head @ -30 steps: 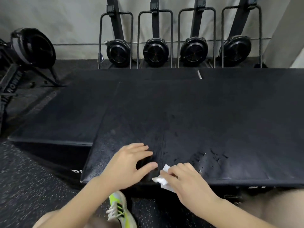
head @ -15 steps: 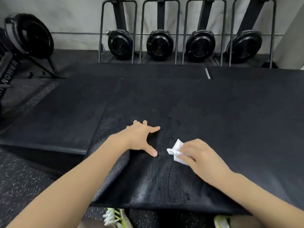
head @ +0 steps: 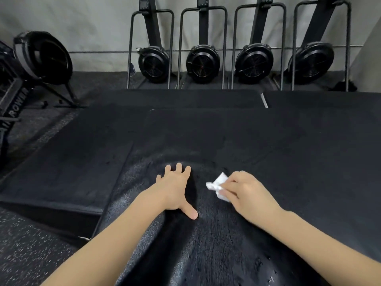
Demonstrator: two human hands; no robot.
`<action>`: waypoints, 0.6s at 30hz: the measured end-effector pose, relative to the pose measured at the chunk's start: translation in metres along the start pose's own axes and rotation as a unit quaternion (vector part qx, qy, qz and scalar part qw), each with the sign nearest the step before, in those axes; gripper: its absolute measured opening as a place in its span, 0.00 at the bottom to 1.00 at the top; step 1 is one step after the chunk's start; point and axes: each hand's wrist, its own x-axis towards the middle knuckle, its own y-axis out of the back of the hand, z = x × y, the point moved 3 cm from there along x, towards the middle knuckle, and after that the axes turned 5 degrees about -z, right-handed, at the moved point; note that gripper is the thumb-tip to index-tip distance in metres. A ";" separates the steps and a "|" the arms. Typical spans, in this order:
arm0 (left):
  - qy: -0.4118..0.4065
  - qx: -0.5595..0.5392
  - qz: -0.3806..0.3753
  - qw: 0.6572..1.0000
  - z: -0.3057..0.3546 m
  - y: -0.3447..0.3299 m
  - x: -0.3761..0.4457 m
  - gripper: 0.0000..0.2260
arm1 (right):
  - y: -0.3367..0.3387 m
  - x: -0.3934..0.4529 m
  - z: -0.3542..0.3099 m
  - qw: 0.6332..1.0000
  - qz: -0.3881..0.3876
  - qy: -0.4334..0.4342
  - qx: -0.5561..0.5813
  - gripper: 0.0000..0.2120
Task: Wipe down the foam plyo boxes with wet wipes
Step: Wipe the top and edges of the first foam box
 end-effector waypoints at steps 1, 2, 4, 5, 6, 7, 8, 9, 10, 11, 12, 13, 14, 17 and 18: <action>0.004 0.007 -0.004 1.000 0.001 0.001 0.001 0.66 | 0.000 -0.007 -0.006 0.999 -0.020 0.001 0.032 0.17; 0.007 0.016 -0.007 1.000 0.002 0.002 0.003 0.66 | -0.001 -0.013 -0.013 0.997 -0.043 0.003 0.067 0.17; 0.013 0.030 -0.012 0.999 0.003 0.002 0.004 0.67 | -0.005 -0.018 -0.020 0.993 -0.066 0.017 0.101 0.15; 0.014 0.035 -0.014 0.999 0.003 0.001 0.005 0.68 | -0.009 -0.014 -0.016 0.993 -0.064 0.026 0.099 0.13; 0.015 0.039 -0.014 0.999 0.003 0.001 0.007 0.68 | -0.011 -0.005 -0.011 0.993 -0.059 0.034 0.096 0.11; 0.015 0.043 -0.013 0.999 0.004 0.001 0.007 0.68 | -0.013 0.007 -0.004 0.994 -0.056 0.038 0.088 0.09; 0.014 0.043 -0.014 0.999 0.004 0.002 0.007 0.69 | -0.015 0.020 0.004 0.995 -0.053 0.034 0.077 0.08; 0.011 0.040 -0.015 0.999 0.004 0.002 0.007 0.68 | -0.016 0.033 0.015 0.996 -0.048 0.022 0.067 0.07; 0.008 0.038 -0.018 0.999 0.004 0.003 0.006 0.68 | -0.016 0.045 0.026 0.998 -0.039 0.009 0.052 0.06; 0.005 0.037 -0.022 0.999 0.004 0.003 0.005 0.67 | -0.016 0.054 0.036 0.999 -0.029 0.002 0.035 0.05; 0.004 0.038 -0.025 0.999 0.004 0.004 0.004 0.67 | -0.015 0.061 0.046 0.999 -0.024 -0.012 0.033 0.05; 0.003 0.038 -0.026 0.999 0.005 0.004 0.003 0.66 | -0.014 0.063 0.051 0.998 -0.032 -0.037 0.047 0.06; 0.002 0.038 -0.027 0.999 0.005 0.004 0.003 0.66 | -0.013 0.062 0.053 0.996 -0.043 -0.054 0.060 0.07; 0.002 0.037 -0.025 0.999 0.005 0.004 0.003 0.66 | -0.006 0.045 0.031 0.993 -0.073 -0.023 0.092 0.09; 0.002 0.038 -0.025 0.999 0.005 0.005 0.003 0.66 | -0.003 0.037 0.021 0.991 -0.091 -0.002 0.102 0.11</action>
